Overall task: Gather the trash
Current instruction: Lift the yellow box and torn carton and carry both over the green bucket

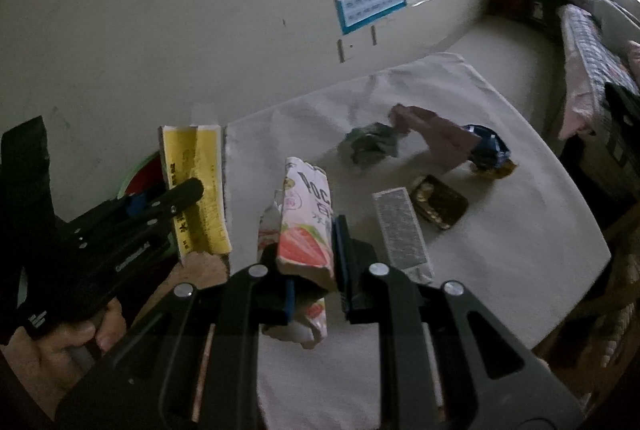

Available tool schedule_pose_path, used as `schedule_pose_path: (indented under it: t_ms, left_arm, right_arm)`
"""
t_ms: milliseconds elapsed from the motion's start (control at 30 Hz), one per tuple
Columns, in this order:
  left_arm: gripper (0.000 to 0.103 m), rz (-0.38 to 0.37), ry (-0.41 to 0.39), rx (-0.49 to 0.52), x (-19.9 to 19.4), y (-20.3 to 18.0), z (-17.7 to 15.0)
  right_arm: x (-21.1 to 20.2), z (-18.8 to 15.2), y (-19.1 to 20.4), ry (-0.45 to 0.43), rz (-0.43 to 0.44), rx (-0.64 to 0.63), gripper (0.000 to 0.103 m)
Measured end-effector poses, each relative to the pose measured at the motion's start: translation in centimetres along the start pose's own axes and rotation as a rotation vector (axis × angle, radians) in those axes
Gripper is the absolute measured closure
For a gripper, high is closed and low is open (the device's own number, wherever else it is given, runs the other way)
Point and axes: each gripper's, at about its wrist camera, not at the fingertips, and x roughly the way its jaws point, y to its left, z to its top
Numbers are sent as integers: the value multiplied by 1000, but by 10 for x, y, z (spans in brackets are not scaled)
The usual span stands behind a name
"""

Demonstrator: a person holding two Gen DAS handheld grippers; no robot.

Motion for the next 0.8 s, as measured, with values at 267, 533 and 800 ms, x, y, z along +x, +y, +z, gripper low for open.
schedule_pose_path:
  t_ms: [267, 533, 800]
  left_arm:
    - [77, 68, -6, -32, -6, 34, -1]
    - [77, 188, 0, -100, -17, 95, -11]
    - [76, 276, 40, -210, -14, 156, -24]
  right_arm:
    - [12, 4, 33, 23, 45, -46, 86]
    - [40, 10, 78, 65, 126, -111, 86]
    - [80, 24, 132, 128, 188, -215, 86]
